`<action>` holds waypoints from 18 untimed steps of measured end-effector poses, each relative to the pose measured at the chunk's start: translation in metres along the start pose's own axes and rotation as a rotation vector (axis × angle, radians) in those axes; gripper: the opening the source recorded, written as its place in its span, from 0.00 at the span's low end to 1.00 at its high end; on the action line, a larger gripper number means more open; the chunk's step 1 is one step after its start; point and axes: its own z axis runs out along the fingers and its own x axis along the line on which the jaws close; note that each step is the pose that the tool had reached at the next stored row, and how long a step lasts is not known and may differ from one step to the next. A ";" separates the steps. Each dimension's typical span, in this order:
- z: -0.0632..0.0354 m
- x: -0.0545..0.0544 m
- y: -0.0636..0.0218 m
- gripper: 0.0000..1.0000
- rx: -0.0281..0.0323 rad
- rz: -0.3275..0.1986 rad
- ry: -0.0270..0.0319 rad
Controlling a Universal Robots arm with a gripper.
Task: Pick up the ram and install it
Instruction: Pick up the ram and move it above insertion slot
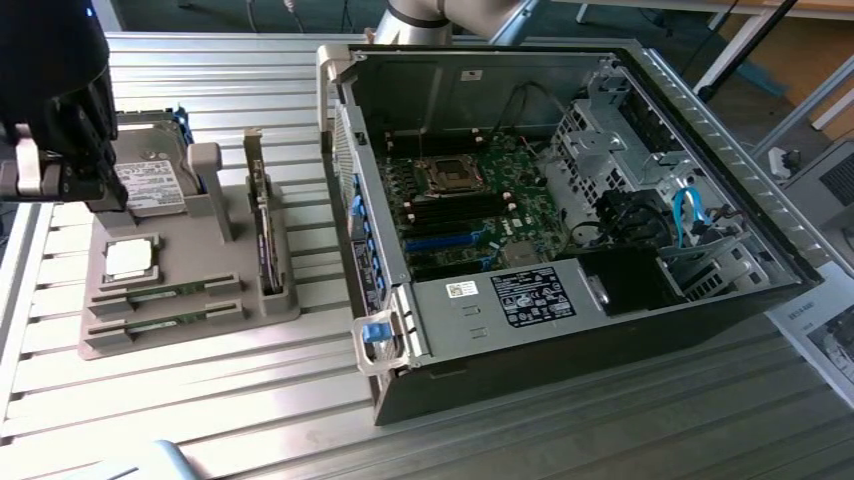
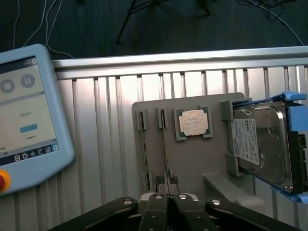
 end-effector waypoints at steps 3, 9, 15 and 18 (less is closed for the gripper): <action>0.0051 0.005 -0.0006 0.10 0.0001 0.000 -0.0001; 0.0098 0.009 -0.0010 0.10 -0.0002 0.000 0.0001; 0.0108 0.009 -0.0011 0.10 0.0001 0.000 -0.0001; 0.0152 0.010 -0.0013 0.10 -0.0001 0.000 0.0000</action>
